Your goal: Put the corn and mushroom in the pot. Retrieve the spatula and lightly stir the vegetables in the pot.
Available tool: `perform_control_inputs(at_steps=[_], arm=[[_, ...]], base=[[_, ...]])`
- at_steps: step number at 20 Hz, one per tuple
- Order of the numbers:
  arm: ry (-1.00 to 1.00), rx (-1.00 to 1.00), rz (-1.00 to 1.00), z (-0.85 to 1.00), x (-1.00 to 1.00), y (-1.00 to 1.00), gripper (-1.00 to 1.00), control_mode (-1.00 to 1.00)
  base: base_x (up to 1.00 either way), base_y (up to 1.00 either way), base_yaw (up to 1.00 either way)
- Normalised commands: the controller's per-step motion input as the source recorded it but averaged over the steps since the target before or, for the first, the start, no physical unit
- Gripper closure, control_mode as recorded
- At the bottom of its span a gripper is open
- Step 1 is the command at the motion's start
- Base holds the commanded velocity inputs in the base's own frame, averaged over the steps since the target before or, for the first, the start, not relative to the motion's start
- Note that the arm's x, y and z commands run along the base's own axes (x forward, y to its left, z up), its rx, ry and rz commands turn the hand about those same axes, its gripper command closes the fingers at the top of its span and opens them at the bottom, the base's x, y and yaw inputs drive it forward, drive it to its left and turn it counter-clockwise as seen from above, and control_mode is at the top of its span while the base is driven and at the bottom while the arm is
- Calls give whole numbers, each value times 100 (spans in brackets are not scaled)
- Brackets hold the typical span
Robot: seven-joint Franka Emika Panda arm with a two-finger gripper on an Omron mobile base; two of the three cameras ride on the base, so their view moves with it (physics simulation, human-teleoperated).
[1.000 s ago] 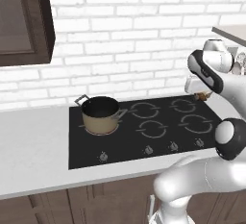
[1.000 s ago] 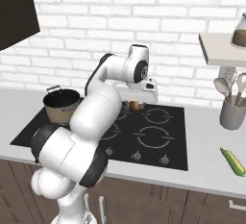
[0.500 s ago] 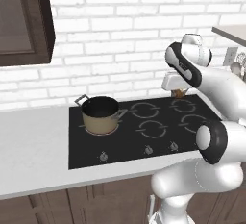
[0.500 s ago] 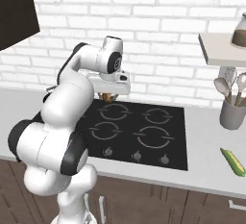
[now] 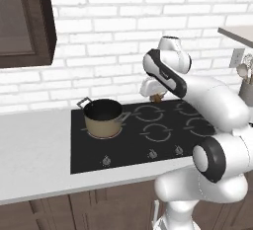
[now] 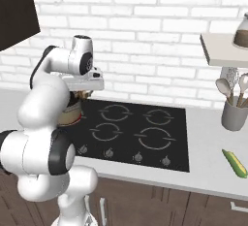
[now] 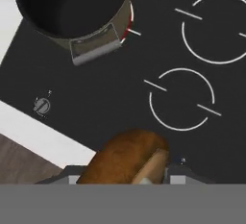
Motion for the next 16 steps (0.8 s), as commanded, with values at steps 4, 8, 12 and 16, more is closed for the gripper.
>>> perform_control_inputs(at_steps=[4,8,12,16], arm=[[-21,0,1,0,33,100,100,-100],[-4,0,0,-1,64,100,100,-100],[3,0,0,-7,75,100,100,-100],[1,-5,-1,-33,73,90,100,-100]], base=[[0,0,0],[0,0,0],[0,0,0],[0,0,0]])
